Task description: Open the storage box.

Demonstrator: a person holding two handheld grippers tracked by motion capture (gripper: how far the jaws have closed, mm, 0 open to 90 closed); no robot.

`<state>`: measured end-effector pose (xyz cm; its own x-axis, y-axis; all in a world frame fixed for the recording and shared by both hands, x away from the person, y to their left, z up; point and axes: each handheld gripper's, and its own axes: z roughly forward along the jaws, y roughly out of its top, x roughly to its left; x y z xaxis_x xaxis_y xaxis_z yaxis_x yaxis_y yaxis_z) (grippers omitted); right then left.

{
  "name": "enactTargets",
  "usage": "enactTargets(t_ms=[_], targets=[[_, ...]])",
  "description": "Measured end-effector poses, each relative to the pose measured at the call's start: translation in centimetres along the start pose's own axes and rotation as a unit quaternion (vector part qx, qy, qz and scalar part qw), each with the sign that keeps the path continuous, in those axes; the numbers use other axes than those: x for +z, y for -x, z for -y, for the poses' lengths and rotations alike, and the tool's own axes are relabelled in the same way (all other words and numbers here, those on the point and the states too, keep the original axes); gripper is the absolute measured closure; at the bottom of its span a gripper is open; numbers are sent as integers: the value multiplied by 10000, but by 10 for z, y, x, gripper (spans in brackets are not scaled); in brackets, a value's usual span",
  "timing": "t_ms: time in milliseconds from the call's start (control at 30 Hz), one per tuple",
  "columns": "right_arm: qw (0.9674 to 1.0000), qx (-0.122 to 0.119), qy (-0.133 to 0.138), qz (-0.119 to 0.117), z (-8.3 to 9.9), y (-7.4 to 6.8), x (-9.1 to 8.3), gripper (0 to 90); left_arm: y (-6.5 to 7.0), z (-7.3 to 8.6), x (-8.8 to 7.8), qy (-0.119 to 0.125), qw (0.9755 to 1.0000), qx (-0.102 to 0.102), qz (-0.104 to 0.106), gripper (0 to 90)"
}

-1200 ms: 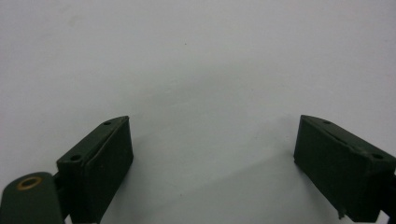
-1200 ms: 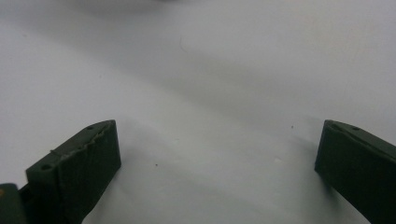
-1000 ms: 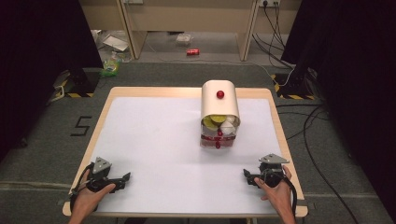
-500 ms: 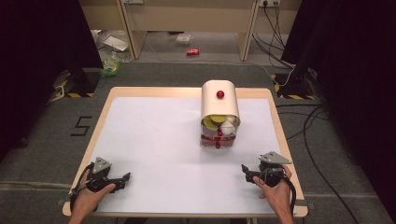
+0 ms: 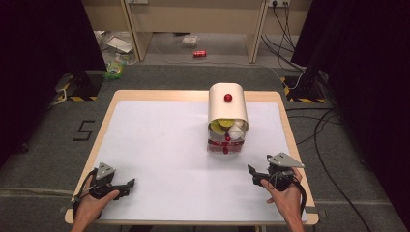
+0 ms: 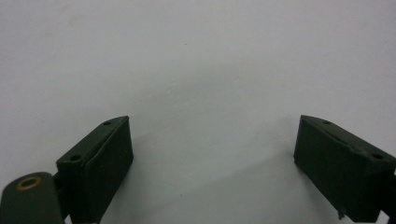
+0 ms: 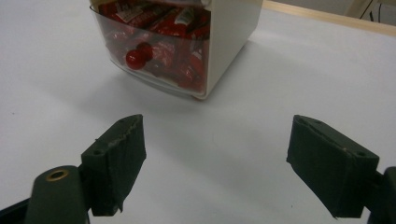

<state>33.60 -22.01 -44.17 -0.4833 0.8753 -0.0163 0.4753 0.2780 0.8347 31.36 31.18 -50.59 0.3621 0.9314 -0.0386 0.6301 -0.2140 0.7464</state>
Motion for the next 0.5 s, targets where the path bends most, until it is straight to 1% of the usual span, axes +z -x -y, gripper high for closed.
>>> enactTargets(t_ms=[100,200,267,400,433,467,500], targets=[[10000,19,63,-28,-7,-3,-2,206,0,0,0,0,10000,0,0,107],[9999,-18,145,-81,-14,-7,-4,214,0,0,0,0,10000,-1,3,108],[9998,-43,159,-105,-17,-8,-5,215,0,0,0,2,10000,-2,3,108],[9994,-98,290,-165,-26,-14,-9,229,0,0,0,-2,10000,0,3,108],[9991,-123,343,-210,-31,-17,-11,236,0,0,0,-7,10000,5,4,108],[9991,-123,343,-210,-31,-17,-11,236,0,0,0,-7,10000,5,4,108],[9988,-183,394,-239,-36,-20,-12,242,0,0,0,-7,10000,3,5,108]])
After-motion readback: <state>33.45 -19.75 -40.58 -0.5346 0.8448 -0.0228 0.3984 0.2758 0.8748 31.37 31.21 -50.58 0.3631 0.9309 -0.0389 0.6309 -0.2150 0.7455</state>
